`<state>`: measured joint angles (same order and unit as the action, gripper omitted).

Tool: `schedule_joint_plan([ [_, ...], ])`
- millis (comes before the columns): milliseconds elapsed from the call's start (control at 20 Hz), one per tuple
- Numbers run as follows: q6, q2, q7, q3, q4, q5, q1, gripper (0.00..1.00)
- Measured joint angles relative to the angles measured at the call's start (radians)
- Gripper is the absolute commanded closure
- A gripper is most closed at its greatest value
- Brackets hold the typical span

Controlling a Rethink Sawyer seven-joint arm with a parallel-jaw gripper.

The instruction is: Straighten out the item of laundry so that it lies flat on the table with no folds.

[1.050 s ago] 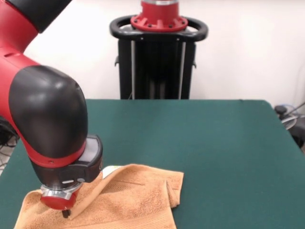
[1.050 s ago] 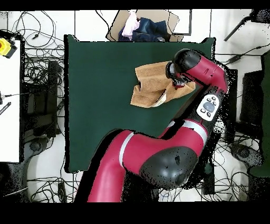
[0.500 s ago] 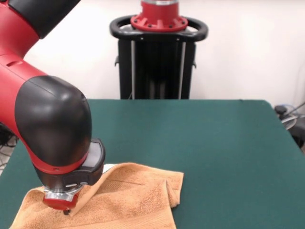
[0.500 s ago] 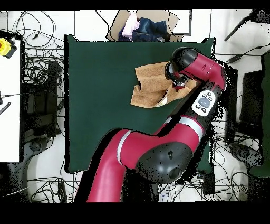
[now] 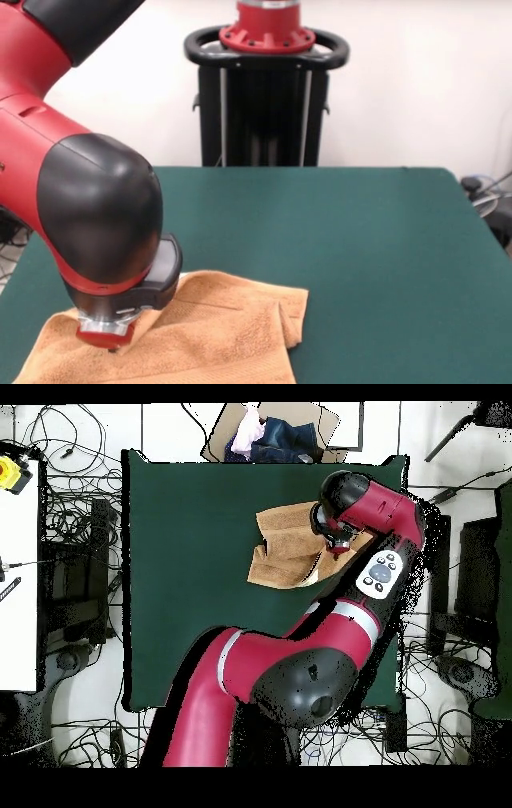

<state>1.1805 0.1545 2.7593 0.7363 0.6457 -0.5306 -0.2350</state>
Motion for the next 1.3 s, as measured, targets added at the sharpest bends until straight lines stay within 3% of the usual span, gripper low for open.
schedule_joint_plan([
  [600,0.254,0.002,0.0,0.089,0.008,0.201,0.032,0.0],
  [1300,0.313,-0.008,0.0,0.09,0.011,0.336,0.034,0.0],
])
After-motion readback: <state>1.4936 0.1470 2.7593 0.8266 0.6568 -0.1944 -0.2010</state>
